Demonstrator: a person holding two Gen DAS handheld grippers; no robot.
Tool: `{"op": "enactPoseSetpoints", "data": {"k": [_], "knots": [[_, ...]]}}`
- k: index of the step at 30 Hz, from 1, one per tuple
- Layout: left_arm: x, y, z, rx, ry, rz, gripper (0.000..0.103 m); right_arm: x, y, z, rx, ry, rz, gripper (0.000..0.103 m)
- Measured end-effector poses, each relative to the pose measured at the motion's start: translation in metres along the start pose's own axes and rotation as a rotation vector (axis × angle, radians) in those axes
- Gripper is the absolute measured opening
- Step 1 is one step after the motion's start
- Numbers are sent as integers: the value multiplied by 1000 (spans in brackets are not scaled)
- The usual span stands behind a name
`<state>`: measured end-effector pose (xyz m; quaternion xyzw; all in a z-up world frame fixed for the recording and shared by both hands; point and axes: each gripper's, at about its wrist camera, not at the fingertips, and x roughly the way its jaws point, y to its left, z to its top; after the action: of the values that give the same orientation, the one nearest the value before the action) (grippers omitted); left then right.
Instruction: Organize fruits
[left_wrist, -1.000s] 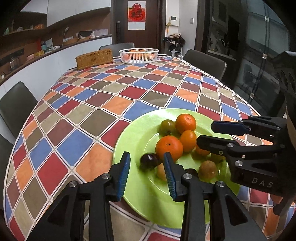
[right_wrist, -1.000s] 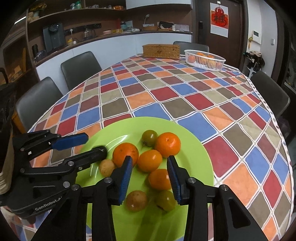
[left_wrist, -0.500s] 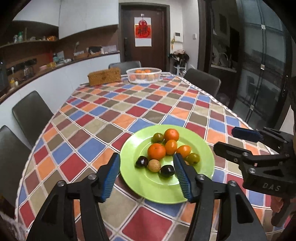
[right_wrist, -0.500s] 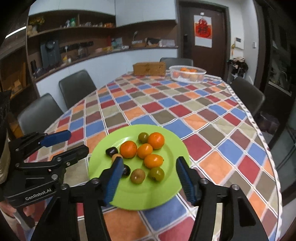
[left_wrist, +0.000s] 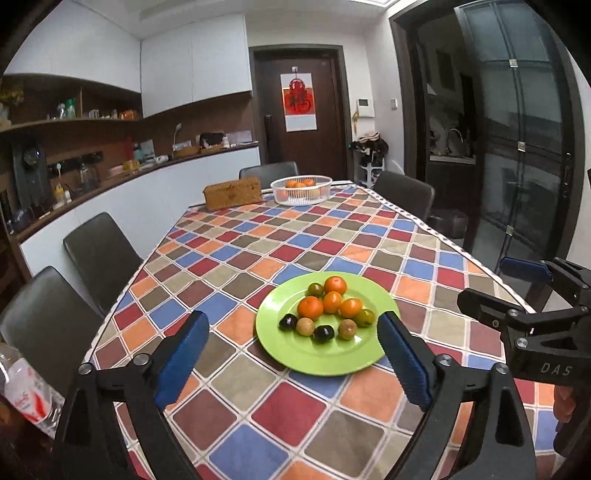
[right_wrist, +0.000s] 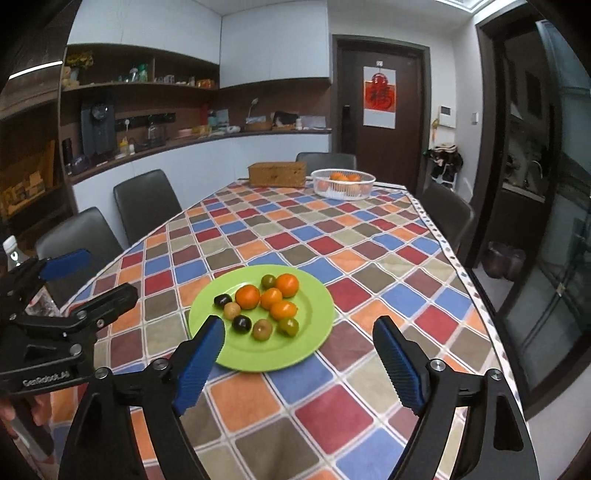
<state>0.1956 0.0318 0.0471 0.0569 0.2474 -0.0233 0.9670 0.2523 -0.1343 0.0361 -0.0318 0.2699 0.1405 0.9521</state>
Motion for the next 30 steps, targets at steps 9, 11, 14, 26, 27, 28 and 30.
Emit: {"op": "enactPoseSetpoints", "data": {"k": [9,11,14,26,27,28,30], "knots": [[-44,-13,-15,-2,-24,-2,101,-43,-4,-22,44,-10,-19,88],[-52,-16,-20,-4,-24,-4,101,-51,-5,-28,50,-11,-25,88],[-61,-19,-25,-9,-24,-11,102,-62,-5,-36,52,-14,-36,88],[-87,-23,-37,-23,-41,-22,102,-87,-2,-54,55,-20,-43,88],[-89,-23,-37,-21,-45,-21,102,-91,-1,-56,53,-26,-47,88],[-91,-24,-38,-21,-48,-20,102,-93,-1,-57,52,-28,-49,88],[-93,-24,-38,-21,-53,-20,102,-96,-1,-58,54,-31,-49,88]]}}
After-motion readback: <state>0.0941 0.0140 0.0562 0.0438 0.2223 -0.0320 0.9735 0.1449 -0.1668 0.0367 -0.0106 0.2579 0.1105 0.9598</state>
